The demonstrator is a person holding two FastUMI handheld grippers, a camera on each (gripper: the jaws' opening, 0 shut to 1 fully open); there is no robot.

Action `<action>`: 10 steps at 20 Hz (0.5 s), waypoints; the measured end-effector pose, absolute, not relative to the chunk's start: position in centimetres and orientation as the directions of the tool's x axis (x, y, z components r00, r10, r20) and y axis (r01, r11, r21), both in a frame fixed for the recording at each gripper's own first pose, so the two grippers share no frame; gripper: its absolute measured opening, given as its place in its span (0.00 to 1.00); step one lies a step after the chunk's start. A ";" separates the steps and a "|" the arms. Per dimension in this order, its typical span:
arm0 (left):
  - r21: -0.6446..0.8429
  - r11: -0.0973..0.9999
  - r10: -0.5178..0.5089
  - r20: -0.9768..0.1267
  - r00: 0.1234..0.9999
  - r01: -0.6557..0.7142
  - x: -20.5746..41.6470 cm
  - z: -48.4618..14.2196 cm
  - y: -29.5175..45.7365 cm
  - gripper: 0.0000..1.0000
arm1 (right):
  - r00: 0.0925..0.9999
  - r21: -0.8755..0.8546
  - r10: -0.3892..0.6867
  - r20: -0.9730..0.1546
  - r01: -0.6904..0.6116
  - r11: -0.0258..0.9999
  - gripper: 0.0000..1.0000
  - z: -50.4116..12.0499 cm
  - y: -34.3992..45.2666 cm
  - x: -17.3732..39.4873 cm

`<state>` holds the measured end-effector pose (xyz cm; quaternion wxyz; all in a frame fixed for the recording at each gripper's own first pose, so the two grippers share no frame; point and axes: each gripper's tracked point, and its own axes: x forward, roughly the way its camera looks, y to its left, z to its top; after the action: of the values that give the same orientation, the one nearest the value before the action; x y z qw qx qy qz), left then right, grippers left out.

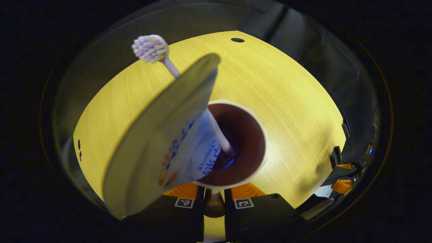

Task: Put the toothbrush and toothpaste on the desktop into the cup, then pick up the cup and place it on the coaster on the desktop.

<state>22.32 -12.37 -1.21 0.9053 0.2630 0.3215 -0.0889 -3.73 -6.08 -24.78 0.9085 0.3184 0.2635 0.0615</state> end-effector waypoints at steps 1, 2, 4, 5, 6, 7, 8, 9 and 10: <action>0.420 0.846 0.011 -0.629 0.777 0.328 22.4 -1.3 -12.3 0.34 | 0.854 0.612 0.278 -0.440 0.059 0.789 0.74 -24.8 -6.2 -3.7; 0.421 0.847 0.014 -0.628 0.778 0.324 22.6 -1.4 -12.4 0.29 | 0.857 0.612 0.272 -0.438 0.063 0.788 0.74 -24.8 -6.4 -3.6; 0.418 0.849 0.007 -0.622 0.783 0.324 22.7 -1.4 -12.6 0.29 | 0.859 0.617 0.268 -0.437 0.069 0.784 0.74 -24.9 -6.8 -3.3; 0.419 0.847 0.007 -0.623 0.782 0.326 22.5 -1.4 -12.5 0.34 | 0.859 0.618 0.266 -0.437 0.071 0.783 0.74 -24.9 -6.9 -3.3; 0.419 0.845 0.004 -0.627 0.779 0.333 22.6 -1.4 -12.6 0.31 | 0.859 0.619 0.266 -0.437 0.072 0.782 0.74 -25.0 -6.9 -3.2; 0.423 0.841 -0.001 -0.623 0.782 0.338 22.5 -1.1 -12.8 0.31 | 0.859 0.622 0.269 -0.436 0.071 0.780 0.74 -25.0 -7.0 -3.1; 0.427 0.837 -0.004 -0.620 0.784 0.342 22.4 -1.0 -12.8 0.35 | 0.859 0.623 0.270 -0.435 0.071 0.779 0.74 -24.9 -6.9 -3.0; 0.434 0.832 -0.008 -0.614 0.789 0.346 22.3 -0.6 -12.9 0.38 | 0.859 0.624 0.272 -0.435 0.070 0.778 0.74 -24.9 -6.9 -2.8; 0.439 0.828 -0.012 -0.608 0.794 0.348 22.2 -0.3 -13.0 0.49 | 0.858 0.624 0.273 -0.435 0.068 0.778 0.74 -25.0 -6.8 -2.7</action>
<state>22.24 -13.04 -0.27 0.9060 0.2756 0.3053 -0.0994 -2.66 -6.77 -25.03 0.9064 0.3279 0.2602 0.0567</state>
